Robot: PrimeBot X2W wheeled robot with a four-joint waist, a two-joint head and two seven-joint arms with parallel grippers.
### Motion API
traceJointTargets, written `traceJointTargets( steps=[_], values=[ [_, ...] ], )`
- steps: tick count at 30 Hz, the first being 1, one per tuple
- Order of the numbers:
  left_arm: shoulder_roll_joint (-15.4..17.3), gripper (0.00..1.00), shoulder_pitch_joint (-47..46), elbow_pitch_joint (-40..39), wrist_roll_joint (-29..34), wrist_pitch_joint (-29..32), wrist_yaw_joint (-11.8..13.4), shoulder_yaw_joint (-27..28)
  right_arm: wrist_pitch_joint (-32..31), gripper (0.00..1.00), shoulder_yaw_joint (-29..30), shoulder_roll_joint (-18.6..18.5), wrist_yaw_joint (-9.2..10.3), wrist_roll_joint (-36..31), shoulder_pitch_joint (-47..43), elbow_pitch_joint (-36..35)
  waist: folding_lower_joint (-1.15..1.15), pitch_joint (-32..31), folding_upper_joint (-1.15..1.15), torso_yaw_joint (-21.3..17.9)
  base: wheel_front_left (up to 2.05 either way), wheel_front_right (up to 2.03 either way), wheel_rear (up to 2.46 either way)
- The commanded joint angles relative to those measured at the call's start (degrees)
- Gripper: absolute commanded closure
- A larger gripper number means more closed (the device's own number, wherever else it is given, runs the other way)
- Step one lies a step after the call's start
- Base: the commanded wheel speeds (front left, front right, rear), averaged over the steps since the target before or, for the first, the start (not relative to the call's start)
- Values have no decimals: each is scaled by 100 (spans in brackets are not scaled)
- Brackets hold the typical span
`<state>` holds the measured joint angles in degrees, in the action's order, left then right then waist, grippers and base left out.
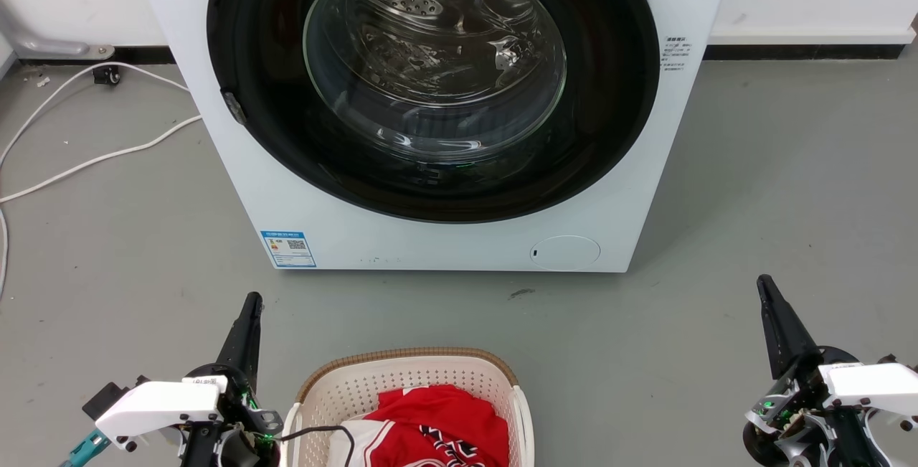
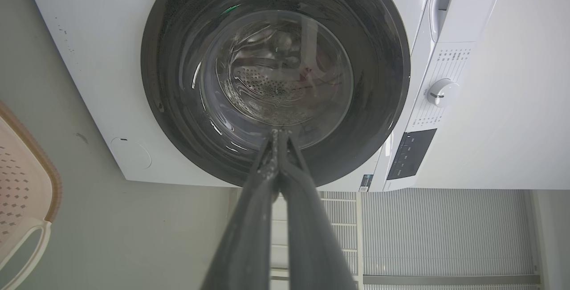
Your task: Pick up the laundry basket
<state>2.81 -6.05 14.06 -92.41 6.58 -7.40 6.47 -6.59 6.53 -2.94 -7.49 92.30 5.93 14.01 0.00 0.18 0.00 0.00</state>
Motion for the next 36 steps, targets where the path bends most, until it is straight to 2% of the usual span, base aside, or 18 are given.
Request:
traceJointTargets(
  steps=[1, 18, 19, 24, 29, 36],
  values=[
    [13, 100, -40, 3, -2, 13, -20, 14, -9, 100, 3, 12, 0, 23, 60, 4, 0, 0, 0, 0, 0, 0, 0],
    [13, 100, -40, 3, -2, 13, -20, 14, -9, 100, 3, 12, 0, 23, 60, 4, 0, 0, 0, 0, 0, 0, 0],
    [-2, 0, 8, 14, 1, -5, 1, -3, 5, 0, -3, 0, -1, -4, -10, 13, 0, 0, 0, 0, 0, 0, 0],
    [-13, 0, 83, 67, 59, -72, 6, -13, 69, 0, -6, 4, 0, -71, -87, 106, 0, 2, 0, 1, 0, 0, 0],
    [-11, 0, 81, -19, 442, -219, 5, 70, 218, 0, 54, 4, 0, -389, -72, 139, 0, 6, 0, 1, 0, 0, 0],
    [-9, 0, 95, -235, 1359, -411, 91, 114, 409, 0, -14, 4, 0, -1491, -124, -139, 0, 18, 0, -2, 0, 0, 0]
  ],
)
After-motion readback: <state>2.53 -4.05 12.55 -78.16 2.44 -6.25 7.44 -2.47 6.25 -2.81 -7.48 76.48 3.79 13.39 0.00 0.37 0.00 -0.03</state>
